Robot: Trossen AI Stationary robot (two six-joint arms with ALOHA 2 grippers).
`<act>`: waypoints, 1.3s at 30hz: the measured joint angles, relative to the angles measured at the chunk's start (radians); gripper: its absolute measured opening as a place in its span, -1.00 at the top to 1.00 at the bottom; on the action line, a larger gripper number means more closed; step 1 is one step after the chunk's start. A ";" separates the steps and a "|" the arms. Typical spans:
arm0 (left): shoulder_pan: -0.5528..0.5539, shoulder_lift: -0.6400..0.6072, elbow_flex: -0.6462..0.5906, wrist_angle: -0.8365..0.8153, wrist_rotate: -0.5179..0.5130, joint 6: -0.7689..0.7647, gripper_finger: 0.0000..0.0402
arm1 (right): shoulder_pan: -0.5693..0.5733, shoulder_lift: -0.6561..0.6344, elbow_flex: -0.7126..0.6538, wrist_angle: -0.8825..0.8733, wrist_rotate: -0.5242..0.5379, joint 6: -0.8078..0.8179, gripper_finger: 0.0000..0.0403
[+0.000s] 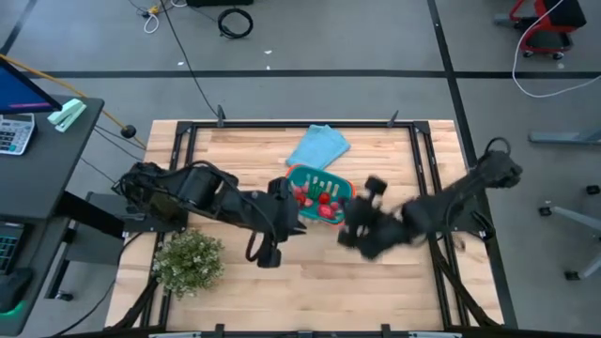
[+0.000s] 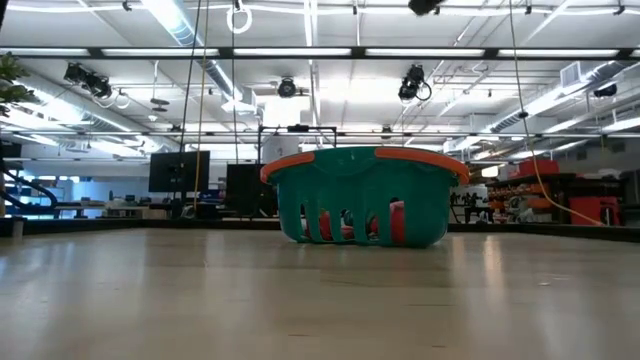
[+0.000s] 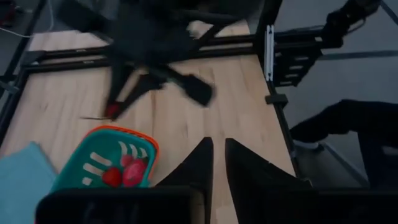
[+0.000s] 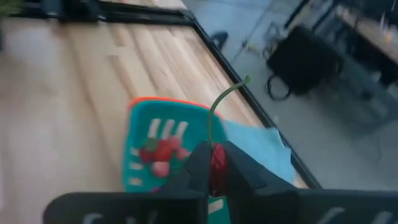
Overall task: Pick and placing Produce into tupperware
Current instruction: Put the red cherry into the bin, then return to Home Position
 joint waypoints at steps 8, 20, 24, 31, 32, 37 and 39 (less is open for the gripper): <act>0.009 -0.010 0.000 -0.008 -0.002 -0.003 0.83 | -0.278 -0.069 -0.176 0.129 -0.261 -0.013 0.68; 0.009 -0.002 -0.001 -0.069 -0.002 -0.002 0.90 | -0.527 -0.044 -0.443 0.506 -0.608 -0.075 0.56; 0.012 -0.002 -0.001 -0.083 -0.002 0.009 0.94 | -0.573 -0.040 -0.421 0.511 -0.722 -0.050 0.39; 0.015 -0.002 -0.001 -0.087 -0.002 0.022 0.93 | -0.542 -0.040 -0.411 0.497 -0.736 -0.083 0.06; 0.015 -0.002 -0.001 -0.087 -0.002 0.018 0.92 | -0.536 -0.040 -0.411 0.494 -0.736 -0.084 0.03; 0.013 -0.002 -0.001 -0.088 -0.002 -0.040 0.93 | -0.508 -0.124 -0.411 0.400 -0.856 -0.046 -0.03; 0.006 -0.005 -0.001 -0.090 -0.002 -0.069 0.94 | -0.504 -0.197 -0.406 0.295 -0.995 0.014 -0.02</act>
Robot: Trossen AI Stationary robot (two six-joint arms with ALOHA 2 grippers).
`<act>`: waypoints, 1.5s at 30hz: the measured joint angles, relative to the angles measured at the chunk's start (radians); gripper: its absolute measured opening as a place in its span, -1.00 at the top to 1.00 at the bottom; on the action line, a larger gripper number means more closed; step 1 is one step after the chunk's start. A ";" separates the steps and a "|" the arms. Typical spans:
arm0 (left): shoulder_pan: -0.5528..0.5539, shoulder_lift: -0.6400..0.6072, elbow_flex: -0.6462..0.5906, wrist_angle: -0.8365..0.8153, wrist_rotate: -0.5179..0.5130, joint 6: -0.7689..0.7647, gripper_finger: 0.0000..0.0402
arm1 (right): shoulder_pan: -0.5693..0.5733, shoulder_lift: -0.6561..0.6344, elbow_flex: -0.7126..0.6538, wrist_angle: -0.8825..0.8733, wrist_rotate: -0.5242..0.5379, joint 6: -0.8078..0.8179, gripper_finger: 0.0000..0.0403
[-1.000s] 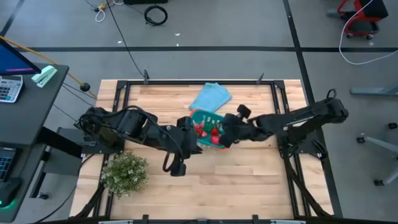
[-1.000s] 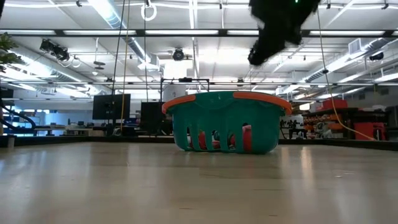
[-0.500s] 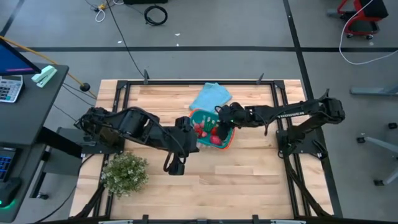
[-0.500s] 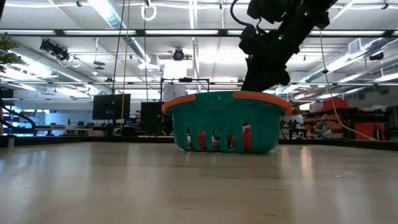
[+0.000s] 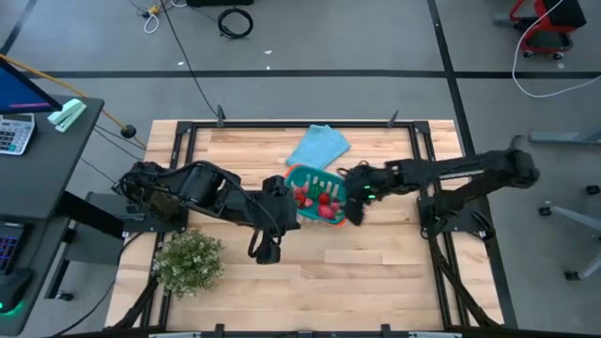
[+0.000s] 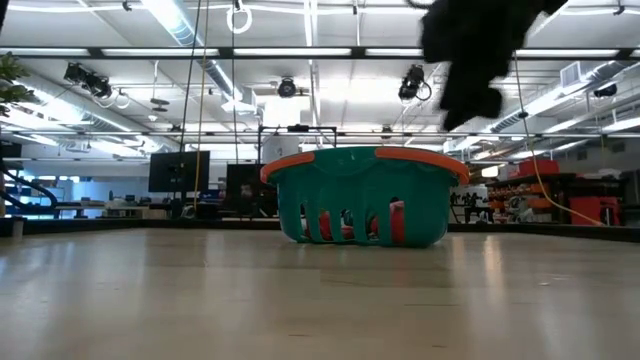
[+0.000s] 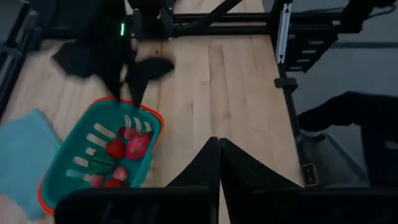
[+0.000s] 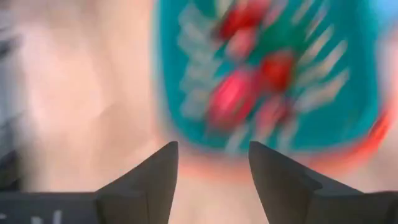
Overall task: Pick and placing Produce into tupperware
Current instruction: Return to Home Position
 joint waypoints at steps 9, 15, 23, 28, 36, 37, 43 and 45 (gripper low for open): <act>-0.014 -0.025 0.002 -0.061 0.009 -0.100 0.89 | 0.102 -0.418 0.060 -0.319 -0.367 0.259 -0.01; 0.009 -0.060 -0.001 -0.246 -0.027 -0.132 0.83 | 0.240 -0.662 0.019 -0.305 -0.244 0.055 -0.02; 0.060 -0.306 0.001 -0.317 -0.205 -0.276 0.86 | 0.358 -0.849 -0.131 -0.177 -0.157 0.075 0.00; -0.016 -0.436 -0.006 -0.337 -0.277 -0.309 0.90 | 0.389 -0.949 -0.228 -0.113 -0.093 -0.031 -0.01; -0.143 -0.713 -0.358 -0.319 -0.488 -0.479 0.87 | 0.388 -1.054 -0.434 0.075 -0.077 -0.045 -0.01; -0.156 -0.757 -0.435 -0.289 -0.507 -0.500 0.86 | 0.388 -1.056 -0.460 0.115 -0.080 -0.045 -0.01; -0.204 -0.968 -0.987 0.284 -0.513 -0.329 0.82 | 0.388 -1.022 -0.616 0.470 -0.174 -0.062 -0.02; -0.211 -1.033 -1.150 0.526 -0.439 -0.231 0.83 | 0.388 -0.992 -0.673 0.607 -0.243 -0.078 -0.01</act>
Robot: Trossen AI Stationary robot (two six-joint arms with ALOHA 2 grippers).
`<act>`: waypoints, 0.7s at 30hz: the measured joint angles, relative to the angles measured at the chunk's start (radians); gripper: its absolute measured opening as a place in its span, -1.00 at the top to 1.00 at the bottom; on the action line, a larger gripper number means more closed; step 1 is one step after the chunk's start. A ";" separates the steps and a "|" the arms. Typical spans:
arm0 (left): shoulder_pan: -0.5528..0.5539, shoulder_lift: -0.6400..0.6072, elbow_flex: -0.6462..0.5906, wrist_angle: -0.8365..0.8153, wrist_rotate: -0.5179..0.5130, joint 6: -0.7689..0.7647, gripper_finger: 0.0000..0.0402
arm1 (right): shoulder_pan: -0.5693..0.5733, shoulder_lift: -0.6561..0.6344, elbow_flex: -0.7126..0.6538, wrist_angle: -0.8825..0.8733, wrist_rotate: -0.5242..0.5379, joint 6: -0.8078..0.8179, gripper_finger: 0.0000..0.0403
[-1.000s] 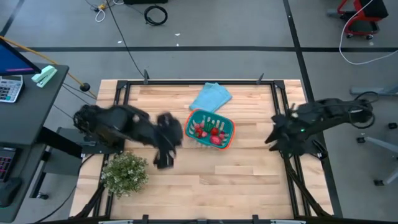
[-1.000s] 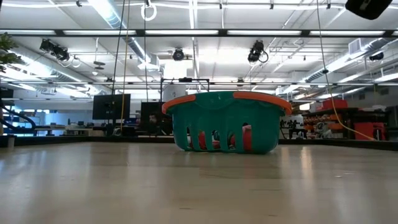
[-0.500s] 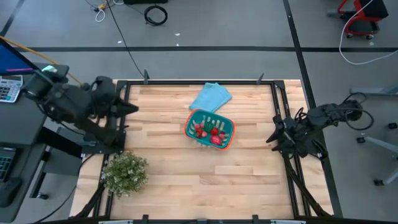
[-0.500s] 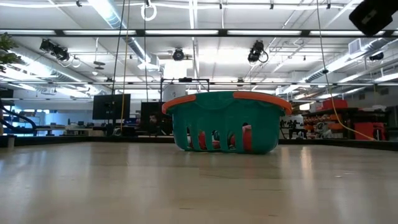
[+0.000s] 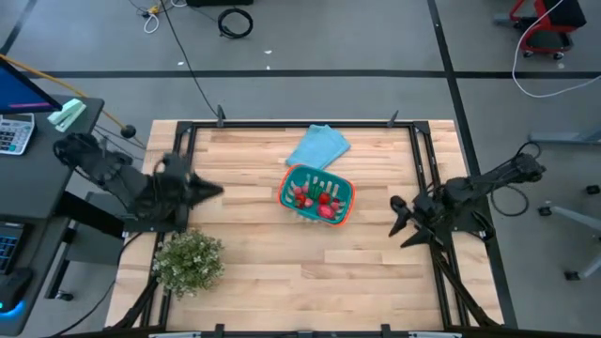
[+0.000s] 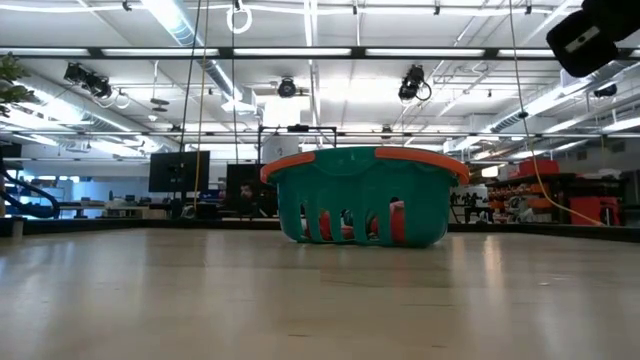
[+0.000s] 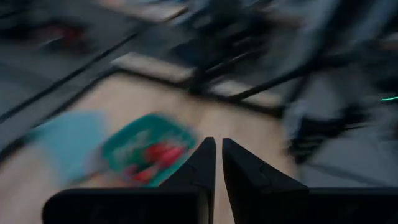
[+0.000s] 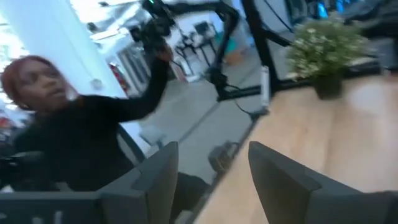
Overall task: Pick and placing Produce into tupperware
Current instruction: Return to Home Position
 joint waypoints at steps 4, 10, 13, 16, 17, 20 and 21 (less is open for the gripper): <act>0.006 -0.081 -0.310 0.496 0.220 0.180 0.86 | 0.000 0.059 -0.080 0.207 -0.033 0.032 -0.02; 0.034 -0.185 -0.581 0.751 0.288 0.254 0.88 | -0.021 0.099 -0.082 0.258 -0.020 -0.009 -0.02; 0.083 -0.284 -0.631 0.750 0.273 0.235 0.85 | -0.052 0.081 -0.048 0.266 -0.033 -0.139 -0.01; 0.121 -0.391 -0.647 0.763 0.285 0.285 0.82 | -0.108 0.074 -0.023 0.242 -0.041 -0.196 -0.01; 0.130 -0.422 -0.650 0.760 0.306 0.300 0.82 | -0.133 0.073 -0.019 0.216 -0.044 -0.189 -0.01; 0.150 -0.494 -0.651 0.735 0.390 0.344 0.81 | -0.220 0.074 -0.016 0.159 -0.087 -0.125 -0.01; 0.154 -0.512 -0.651 0.736 0.416 0.347 0.81 | -0.250 0.074 -0.017 0.153 -0.122 -0.106 -0.01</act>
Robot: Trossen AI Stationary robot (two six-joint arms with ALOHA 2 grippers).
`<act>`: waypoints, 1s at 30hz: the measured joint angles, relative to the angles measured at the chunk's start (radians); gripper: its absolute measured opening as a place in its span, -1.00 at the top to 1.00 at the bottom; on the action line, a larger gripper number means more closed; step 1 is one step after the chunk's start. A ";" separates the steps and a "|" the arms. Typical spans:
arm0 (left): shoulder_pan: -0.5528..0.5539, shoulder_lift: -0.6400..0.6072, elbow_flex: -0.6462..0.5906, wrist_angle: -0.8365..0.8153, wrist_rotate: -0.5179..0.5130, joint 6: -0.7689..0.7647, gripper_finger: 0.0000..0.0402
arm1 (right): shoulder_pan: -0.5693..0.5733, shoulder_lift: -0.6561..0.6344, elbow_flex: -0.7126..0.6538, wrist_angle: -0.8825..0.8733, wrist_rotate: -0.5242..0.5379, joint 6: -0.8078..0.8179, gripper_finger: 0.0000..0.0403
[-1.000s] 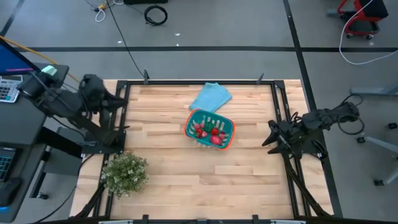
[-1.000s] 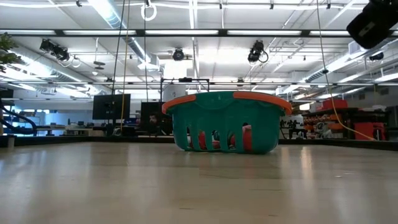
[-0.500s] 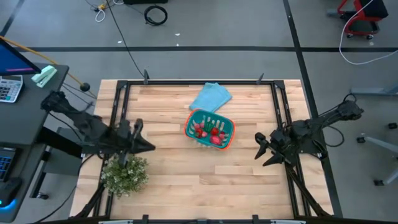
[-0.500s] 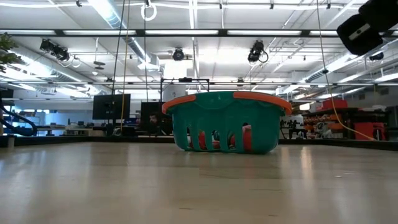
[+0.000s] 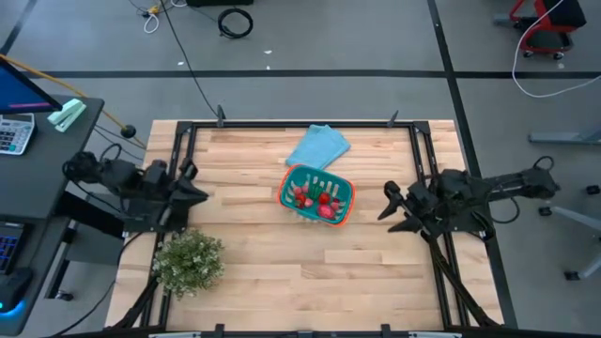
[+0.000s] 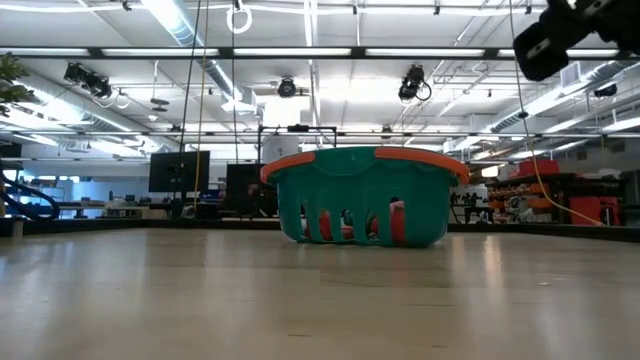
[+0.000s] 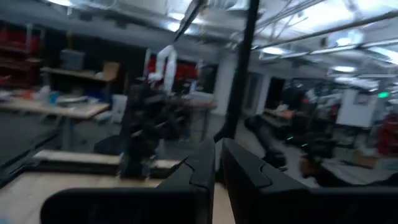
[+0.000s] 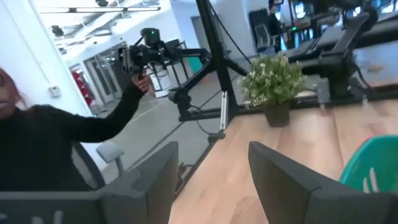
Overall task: Pick and placing Produce into tupperware
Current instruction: Return to Home Position
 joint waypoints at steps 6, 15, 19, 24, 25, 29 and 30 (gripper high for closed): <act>0.004 -0.022 0.000 -0.053 0.033 -0.033 0.85 | -0.133 0.001 0.000 0.010 -0.118 0.051 -0.01; 0.004 0.116 -0.001 0.029 0.033 0.021 0.87 | -0.093 0.069 -0.093 0.203 -0.088 -0.023 -0.01; 0.004 0.112 -0.001 0.023 0.033 0.017 0.83 | -0.094 0.067 -0.111 0.213 -0.088 -0.026 -0.01; 0.004 0.065 -0.001 -0.002 0.033 -0.004 0.81 | -0.093 0.060 -0.125 0.202 -0.088 -0.027 -0.01; 0.004 0.056 -0.001 -0.007 0.033 -0.005 0.81 | -0.094 0.056 -0.125 0.204 -0.090 -0.027 -0.01; 0.004 0.026 -0.001 -0.028 0.033 -0.011 0.84 | -0.093 0.011 -0.125 0.206 -0.129 -0.047 -0.01; 0.004 0.019 -0.001 -0.032 0.033 -0.012 0.84 | -0.093 -0.005 -0.125 0.205 -0.135 -0.049 -0.01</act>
